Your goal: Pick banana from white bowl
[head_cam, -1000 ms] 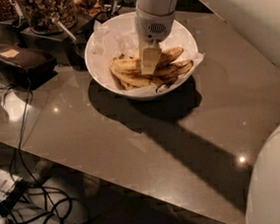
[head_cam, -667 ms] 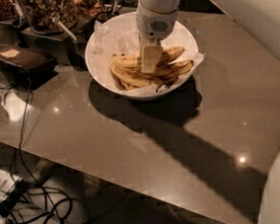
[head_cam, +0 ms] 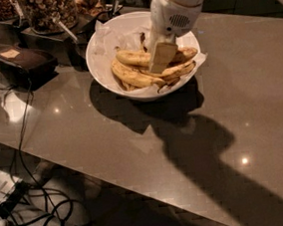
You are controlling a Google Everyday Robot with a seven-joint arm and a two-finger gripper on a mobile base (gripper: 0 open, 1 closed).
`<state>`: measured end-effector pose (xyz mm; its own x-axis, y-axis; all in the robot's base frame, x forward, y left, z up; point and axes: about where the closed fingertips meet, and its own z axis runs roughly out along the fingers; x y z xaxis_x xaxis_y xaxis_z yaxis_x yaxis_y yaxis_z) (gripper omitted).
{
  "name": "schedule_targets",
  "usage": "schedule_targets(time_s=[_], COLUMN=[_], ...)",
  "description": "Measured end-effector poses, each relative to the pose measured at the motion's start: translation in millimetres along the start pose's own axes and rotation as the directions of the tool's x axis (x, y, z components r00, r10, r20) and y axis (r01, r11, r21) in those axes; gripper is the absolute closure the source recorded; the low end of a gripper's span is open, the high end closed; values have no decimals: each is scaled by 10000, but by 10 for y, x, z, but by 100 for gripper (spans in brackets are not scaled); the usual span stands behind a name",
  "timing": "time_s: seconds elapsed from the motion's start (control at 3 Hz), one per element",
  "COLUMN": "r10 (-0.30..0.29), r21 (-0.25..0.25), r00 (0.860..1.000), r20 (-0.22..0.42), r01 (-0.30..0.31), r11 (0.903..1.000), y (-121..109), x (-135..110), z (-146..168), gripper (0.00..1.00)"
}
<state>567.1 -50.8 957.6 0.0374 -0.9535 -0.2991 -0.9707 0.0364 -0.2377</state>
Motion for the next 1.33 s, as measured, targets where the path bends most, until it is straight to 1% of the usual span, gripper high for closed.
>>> schedule_targets(time_s=[0.33,0.67,1.0,1.33], r10=[17,-394,-806,-975], r21=[14,-101,-336,-572], r00=[10000,9991,9940,9886], r20=[19,161,742,1151], r01=[-17,396,832,1046], r11=[10000,9992,9960,9929], y=[15,229,610,907], x=[5,-123,-286,-408], z=[-20,-181,-362,-462], gripper=[100,100,100,100])
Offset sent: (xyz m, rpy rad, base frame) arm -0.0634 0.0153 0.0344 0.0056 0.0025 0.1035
